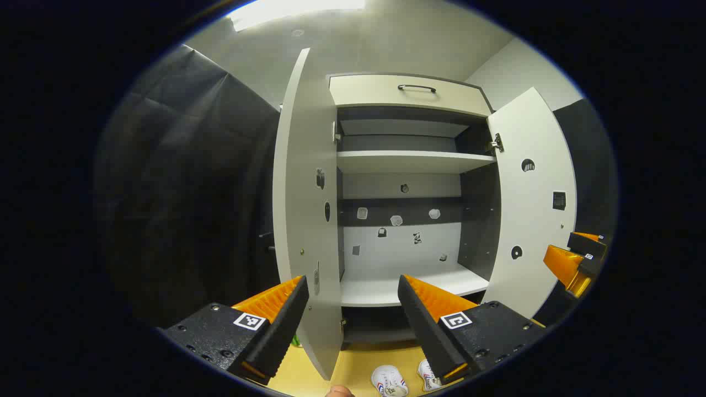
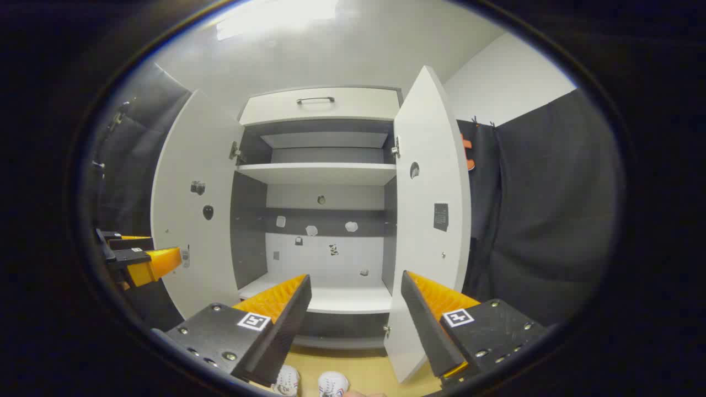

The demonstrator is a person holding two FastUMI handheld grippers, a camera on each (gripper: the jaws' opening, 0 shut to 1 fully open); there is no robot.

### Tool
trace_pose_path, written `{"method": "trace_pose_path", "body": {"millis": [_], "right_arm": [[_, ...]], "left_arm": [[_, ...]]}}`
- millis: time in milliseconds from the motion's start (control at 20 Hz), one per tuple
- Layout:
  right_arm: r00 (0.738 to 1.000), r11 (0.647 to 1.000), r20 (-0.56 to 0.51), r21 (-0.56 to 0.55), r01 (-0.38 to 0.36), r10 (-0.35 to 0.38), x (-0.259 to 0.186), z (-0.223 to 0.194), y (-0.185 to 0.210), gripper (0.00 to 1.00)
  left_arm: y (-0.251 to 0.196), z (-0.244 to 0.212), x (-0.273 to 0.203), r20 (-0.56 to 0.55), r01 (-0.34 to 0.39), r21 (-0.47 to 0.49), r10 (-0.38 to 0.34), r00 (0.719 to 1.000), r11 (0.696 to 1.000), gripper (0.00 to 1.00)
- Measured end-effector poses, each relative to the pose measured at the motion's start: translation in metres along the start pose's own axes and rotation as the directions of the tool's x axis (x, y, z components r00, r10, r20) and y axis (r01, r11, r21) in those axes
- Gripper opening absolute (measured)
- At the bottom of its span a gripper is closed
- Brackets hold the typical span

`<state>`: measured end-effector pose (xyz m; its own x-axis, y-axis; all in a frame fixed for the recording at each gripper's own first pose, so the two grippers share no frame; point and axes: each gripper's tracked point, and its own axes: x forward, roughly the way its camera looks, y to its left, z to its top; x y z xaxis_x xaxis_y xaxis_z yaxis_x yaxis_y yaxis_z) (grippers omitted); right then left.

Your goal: Grab one shoe with the right hand and put it into the shoe cabinet, grab the other shoe with the left hand and put it into the shoe cabinet; then close the right door with the right hand and the left door with the left hand.

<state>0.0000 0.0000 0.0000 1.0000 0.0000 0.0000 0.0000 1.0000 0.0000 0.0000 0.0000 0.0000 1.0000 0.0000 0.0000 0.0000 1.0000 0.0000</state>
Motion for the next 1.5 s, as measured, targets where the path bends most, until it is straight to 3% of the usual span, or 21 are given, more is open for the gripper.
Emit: {"method": "trace_pose_path", "body": {"millis": [50,600,750,850,900,1000,1150,1250,1450,1500], "right_arm": [[1.0,1.0,-0.003,0.002,-0.001,0.001,0.001,-0.001,0.0,0.94],[0.999,1.0,-0.043,-0.006,-0.008,0.008,0.014,-0.014,0.002,0.98],[0.987,0.998,-0.145,-0.002,-0.064,0.063,0.023,-0.058,0.018,0.94],[0.961,0.995,-0.26,0.005,-0.097,0.095,0.029,-0.108,0.031,0.94],[0.942,0.994,-0.321,0.003,-0.105,0.101,0.032,-0.138,0.036,0.96],[0.892,0.992,-0.436,0.012,-0.124,0.117,0.034,-0.199,0.048,0.86],[0.799,0.988,-0.589,-0.006,-0.154,0.121,0.031,-0.283,0.06,0.78],[0.727,0.984,-0.676,-0.011,-0.181,0.126,0.025,-0.336,0.067,0.74],[0.554,0.973,-0.822,-0.003,-0.232,0.13,-0.001,-0.433,0.078,0.74],[0.514,0.973,-0.847,0.013,-0.23,0.133,-0.007,-0.448,0.079,0.53]], "left_arm": [[0.0,-0.002,0.0,-0.003,-0.002,-0.001,0.002,1.0,1.0,0.99],[-0.005,-0.005,0.006,-0.017,-0.007,-0.02,0.007,1.0,1.0,0.99],[-0.001,-0.004,0.005,-0.016,-0.015,-0.024,0.015,1.0,1.0,0.99],[0.007,-0.002,0.004,-0.011,-0.028,-0.021,0.028,1.0,0.999,0.99],[0.012,-0.002,0.004,-0.012,-0.034,-0.02,0.034,0.999,0.999,0.99],[0.019,-0.003,0.003,-0.018,-0.046,-0.024,0.046,0.999,0.999,0.99],[0.028,-0.008,0.002,-0.031,-0.055,-0.03,0.054,0.998,0.998,0.99],[0.035,-0.011,0.001,-0.038,-0.066,-0.024,0.065,0.997,0.998,0.99],[0.046,-0.014,0.001,-0.05,-0.086,-0.02,0.085,0.995,0.996,0.99],[0.048,-0.015,0.002,-0.053,-0.092,-0.017,0.091,0.994,0.996,0.99]]}}
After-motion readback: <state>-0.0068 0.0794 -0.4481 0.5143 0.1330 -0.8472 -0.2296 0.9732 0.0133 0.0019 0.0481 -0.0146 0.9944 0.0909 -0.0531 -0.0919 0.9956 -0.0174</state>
